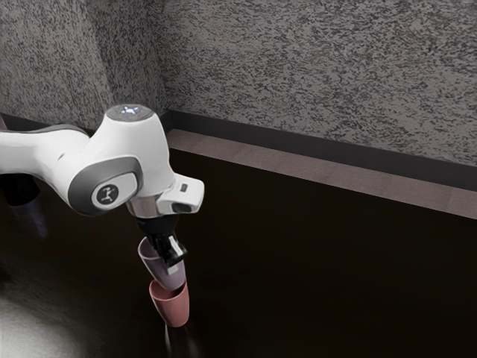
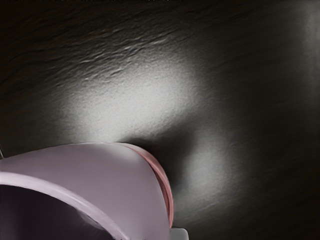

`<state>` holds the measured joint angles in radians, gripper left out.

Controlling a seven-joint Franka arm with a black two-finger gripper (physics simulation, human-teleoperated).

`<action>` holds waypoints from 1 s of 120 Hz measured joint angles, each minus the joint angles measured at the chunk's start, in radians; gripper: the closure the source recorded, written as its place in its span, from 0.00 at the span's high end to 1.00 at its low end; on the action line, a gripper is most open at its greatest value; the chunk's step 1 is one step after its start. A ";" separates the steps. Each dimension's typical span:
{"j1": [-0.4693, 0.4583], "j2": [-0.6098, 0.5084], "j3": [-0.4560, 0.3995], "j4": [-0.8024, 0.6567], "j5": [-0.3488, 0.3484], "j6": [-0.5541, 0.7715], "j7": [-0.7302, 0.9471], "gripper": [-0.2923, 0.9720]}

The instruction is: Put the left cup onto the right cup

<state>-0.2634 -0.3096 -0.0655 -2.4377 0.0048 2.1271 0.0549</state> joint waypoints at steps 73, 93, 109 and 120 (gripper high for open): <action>0.009 -0.033 -0.016 -0.029 -0.018 -0.034 -0.036 0.15; 0.010 -0.032 -0.021 -0.019 0.002 -0.028 -0.042 0.15; 0.010 0.005 -0.021 -0.021 0.012 -0.004 -0.046 0.15; 0.011 0.042 -0.020 -0.020 0.015 0.012 -0.048 0.15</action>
<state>-0.2523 -0.2678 -0.0860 -2.4581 0.0197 2.1391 0.0065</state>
